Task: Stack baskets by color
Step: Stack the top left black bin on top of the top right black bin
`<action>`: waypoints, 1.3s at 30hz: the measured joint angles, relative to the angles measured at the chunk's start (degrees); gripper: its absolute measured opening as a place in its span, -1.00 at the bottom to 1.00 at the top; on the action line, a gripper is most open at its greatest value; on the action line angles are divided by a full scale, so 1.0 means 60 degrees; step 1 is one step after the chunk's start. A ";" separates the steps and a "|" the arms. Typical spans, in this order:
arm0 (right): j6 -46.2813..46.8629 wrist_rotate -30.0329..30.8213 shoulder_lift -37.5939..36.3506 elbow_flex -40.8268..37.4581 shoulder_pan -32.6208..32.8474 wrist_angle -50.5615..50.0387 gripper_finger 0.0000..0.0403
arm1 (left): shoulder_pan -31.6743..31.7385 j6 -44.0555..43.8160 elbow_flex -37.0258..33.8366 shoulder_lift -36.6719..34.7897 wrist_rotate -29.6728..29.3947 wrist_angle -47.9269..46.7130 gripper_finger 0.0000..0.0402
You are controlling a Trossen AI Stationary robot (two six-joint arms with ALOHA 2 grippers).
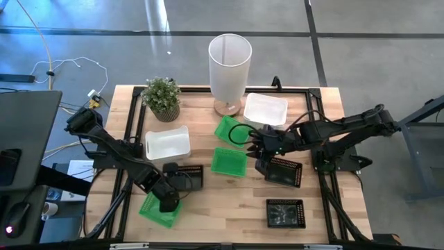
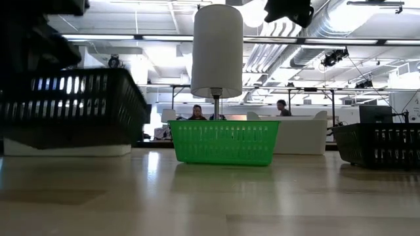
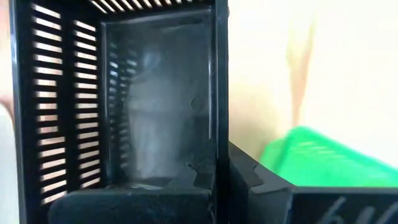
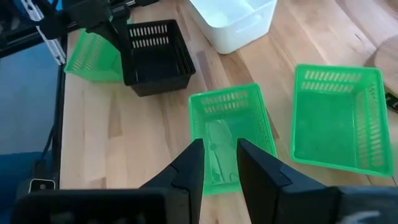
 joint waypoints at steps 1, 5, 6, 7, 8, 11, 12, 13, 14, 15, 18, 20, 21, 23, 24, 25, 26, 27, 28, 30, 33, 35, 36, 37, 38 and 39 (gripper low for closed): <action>0.0001 0.0003 0.0000 0.0000 0.0029 0.0068 -0.59 | -0.0016 0.0021 0.0108 0.0000 -0.0019 -0.0002 -1.00; 0.0036 -0.0041 0.0000 0.0000 0.0143 0.0344 -0.59 | -0.0079 0.0311 0.0444 0.0000 -0.0193 -0.0037 -1.00; -0.0009 -0.0062 0.0000 0.0000 0.0174 0.0450 -0.59 | -0.0076 0.0433 0.0529 0.0000 -0.0271 -0.0036 -1.00; -0.0029 -0.0062 0.0000 0.0000 0.0190 0.0568 -0.59 | -0.0076 0.0550 0.0616 0.0000 -0.0337 -0.0036 -1.00; -0.0127 -0.0066 0.0000 0.0000 0.0190 0.0690 -0.59 | -0.0076 0.0683 0.0703 0.0000 -0.0416 -0.0040 -1.00; -0.0334 -0.0055 0.0000 0.0000 0.0190 0.1030 -0.59 | -0.0072 0.1130 0.0962 0.0000 -0.0740 -0.0044 -1.00; -0.0403 -0.0013 0.0000 0.0000 0.0190 0.1125 -0.59 | -0.0072 0.1281 0.1042 0.0000 -0.0838 -0.0049 -1.00; -0.0468 0.0059 0.0000 0.0000 0.0187 0.1221 -0.59 | -0.0072 0.1455 0.1131 0.0000 -0.0945 -0.0062 -1.00; -0.0530 0.0118 0.0000 0.0000 0.0187 0.1315 -0.59 | -0.0072 0.1639 0.1218 0.0000 -0.1063 -0.0067 -1.00; -0.0583 0.0162 0.0000 0.0000 0.0187 0.1386 -0.59 | -0.0072 0.1824 0.1314 0.0000 -0.1187 -0.0066 -1.00; -0.0689 0.0363 0.0000 0.0000 0.0187 0.1598 -0.59 | -0.0072 0.2435 0.1567 0.0000 -0.1586 -0.0133 -1.00; -0.0717 0.0685 0.0000 0.0000 0.0187 0.1768 -0.59 | -0.0066 0.2850 0.1703 0.0000 -0.1963 -0.0239 -1.00; -0.0716 0.0839 0.0000 0.0000 0.0187 0.1821 -0.59 | -0.0049 0.3059 0.1768 0.0000 -0.2167 -0.0288 -1.00; -0.0718 0.1074 0.0000 0.0000 0.0186 0.1825 -0.59 | -0.0044 0.3442 0.1892 0.0000 -0.2590 -0.0393 -1.00; -0.0767 0.1146 0.0000 0.0000 0.0183 0.1824 -0.57 | -0.0031 0.3612 0.1948 0.0000 -0.2812 -0.0456 -1.00; -0.0870 0.1216 0.0000 0.0000 0.0186 0.1824 -0.56 | -0.0006 0.3807 0.1992 0.0000 -0.3080 -0.0525 -1.00; -0.1111 0.1256 0.0000 0.0000 0.0187 0.1824 -0.53 | 0.0026 0.3991 0.2030 0.0000 -0.3310 -0.0570 -1.00; -0.1402 0.1234 0.0000 0.0000 0.0187 0.1819 -0.51 | 0.0071 0.4177 0.2053 0.0000 -0.3539 -0.0582 -1.00; -0.1673 0.1136 0.0000 0.0000 0.0182 0.1813 -0.50 | 0.0126 0.4374 0.2076 0.0000 -0.3761 -0.0615 -1.00; -0.1875 0.0964 0.0000 0.0000 0.0131 0.1825 -0.48 | 0.0248 0.4746 0.2118 0.0000 -0.4155 -0.0699 -1.00; -0.1867 0.0968 0.0000 0.0000 0.0029 0.1858 -0.50 | 0.0486 0.5270 0.2120 0.0000 -0.4480 -0.0739 -1.00; -0.1827 0.1237 0.0000 -0.0003 -0.0052 0.1880 -0.51 | 0.0681 0.5541 0.2120 0.0000 -0.4624 -0.0758 -1.00; -0.1680 0.1458 0.0000 -0.0004 -0.0095 0.1893 -0.51 | 0.0774 0.5650 0.2120 0.0000 -0.4678 -0.0772 -1.00; -0.1575 0.1626 0.0000 -0.0004 -0.0135 0.1893 -0.51 | 0.0868 0.5751 0.2120 0.0000 -0.4756 -0.0819 -1.00; -0.1536 0.1719 0.0000 -0.0004 -0.0180 0.1893 -0.51 | 0.0967 0.5850 0.2120 0.0000 -0.4822 -0.0874 -1.00; -0.1546 0.1766 0.0000 -0.0004 -0.0230 0.1889 -0.49 | 0.1072 0.5934 0.2120 0.0000 -0.4868 -0.0958 -1.00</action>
